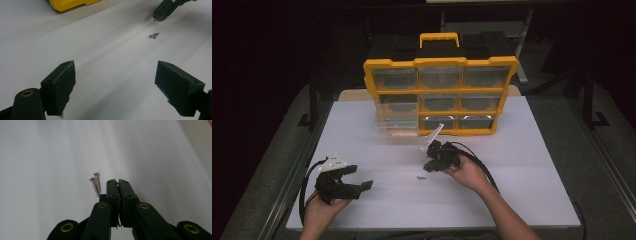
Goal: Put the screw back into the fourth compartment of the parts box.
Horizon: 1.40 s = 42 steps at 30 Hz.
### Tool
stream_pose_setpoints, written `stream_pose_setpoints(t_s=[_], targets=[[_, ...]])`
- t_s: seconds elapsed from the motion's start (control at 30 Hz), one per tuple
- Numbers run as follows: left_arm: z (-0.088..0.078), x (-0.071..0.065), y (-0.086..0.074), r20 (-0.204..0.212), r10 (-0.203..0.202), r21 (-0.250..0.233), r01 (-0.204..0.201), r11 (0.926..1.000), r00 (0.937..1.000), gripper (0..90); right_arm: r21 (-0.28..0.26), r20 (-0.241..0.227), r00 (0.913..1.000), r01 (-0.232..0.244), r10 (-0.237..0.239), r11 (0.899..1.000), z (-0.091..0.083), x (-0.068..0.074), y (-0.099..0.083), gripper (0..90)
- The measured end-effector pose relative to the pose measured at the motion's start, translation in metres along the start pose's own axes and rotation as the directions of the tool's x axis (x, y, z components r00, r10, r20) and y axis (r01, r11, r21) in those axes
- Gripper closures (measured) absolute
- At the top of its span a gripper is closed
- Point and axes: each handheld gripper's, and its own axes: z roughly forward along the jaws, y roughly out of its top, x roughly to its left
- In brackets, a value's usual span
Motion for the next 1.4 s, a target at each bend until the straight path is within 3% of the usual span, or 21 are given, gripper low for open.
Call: stream_pose_setpoints(t_s=[0.17,0.37,0.87,1.23,1.4], targets=[[0.001,-0.002,0.001,0.002,0.011,0.008,-0.011,0.9999,0.9999,16.5,-0.039,-0.013,0.9994,-0.034,0.033,0.999,-0.019,-0.006,-0.005,86.4],[0.001,-0.001,0.000,0.001,-0.006,-0.003,0.006,1.0000,1.0000,16.5,-0.055,-0.005,0.9988,-0.049,0.049,0.997,-0.037,-0.013,-0.006,86.4],[0.001,-0.001,0.001,-0.002,-0.008,-0.003,0.008,1.0000,1.0000,16.5,-0.095,0.046,0.9980,-0.039,0.043,0.995,-0.105,-0.035,0.015,86.3],[0.001,-0.002,0.000,0.002,-0.021,-0.002,0.021,0.9998,0.9998,16.5,-0.110,0.056,0.9967,-0.052,0.058,0.993,-0.131,-0.044,0.028,86.2],[0.001,-0.001,0.000,0.001,-0.002,0.010,0.002,0.9999,1.0000,16.5,-0.110,0.065,0.9970,-0.034,0.042,0.993,-0.141,-0.045,0.038,86.2]])
